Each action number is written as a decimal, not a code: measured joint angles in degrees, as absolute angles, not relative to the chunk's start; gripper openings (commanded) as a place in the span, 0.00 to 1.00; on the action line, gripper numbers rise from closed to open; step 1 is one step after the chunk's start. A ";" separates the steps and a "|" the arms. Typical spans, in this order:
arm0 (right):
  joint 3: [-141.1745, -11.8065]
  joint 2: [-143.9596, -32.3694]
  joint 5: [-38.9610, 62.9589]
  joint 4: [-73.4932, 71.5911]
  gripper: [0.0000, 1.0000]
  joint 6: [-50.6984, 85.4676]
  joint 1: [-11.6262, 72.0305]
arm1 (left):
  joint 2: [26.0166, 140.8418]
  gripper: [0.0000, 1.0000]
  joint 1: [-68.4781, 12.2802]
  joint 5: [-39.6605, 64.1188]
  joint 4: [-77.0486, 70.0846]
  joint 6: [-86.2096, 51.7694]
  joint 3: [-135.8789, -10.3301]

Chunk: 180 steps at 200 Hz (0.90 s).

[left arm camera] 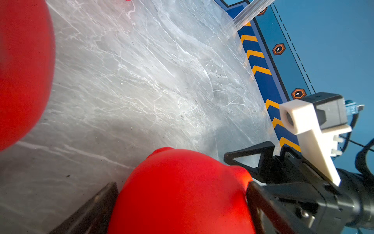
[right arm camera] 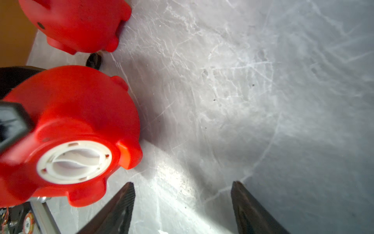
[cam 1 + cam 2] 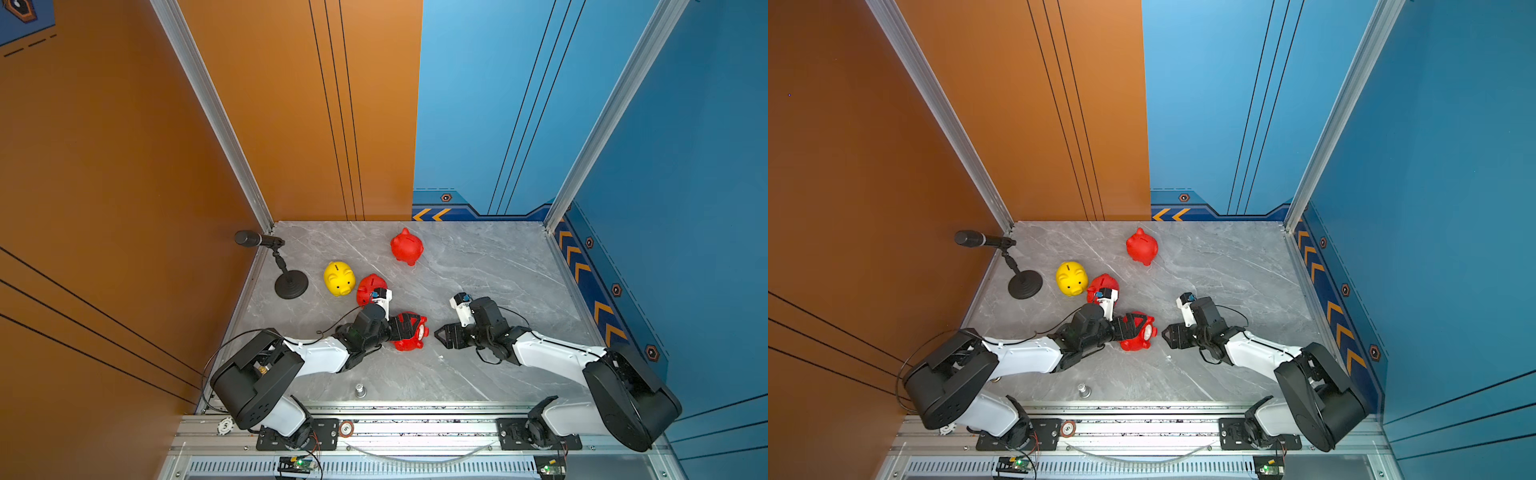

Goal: Open piggy banks
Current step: Open the lid on the piggy bank.

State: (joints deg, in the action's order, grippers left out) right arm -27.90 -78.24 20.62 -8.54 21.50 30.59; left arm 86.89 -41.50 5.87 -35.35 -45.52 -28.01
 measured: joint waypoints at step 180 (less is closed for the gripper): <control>-26.89 -86.74 29.36 -32.71 0.26 24.97 35.92 | 89.30 0.97 -39.92 7.49 -41.04 -48.07 -26.98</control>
State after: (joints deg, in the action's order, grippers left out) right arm -26.89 -86.74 29.36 -32.71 24.97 35.92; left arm 89.30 -39.92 7.49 -41.04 -48.07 -26.98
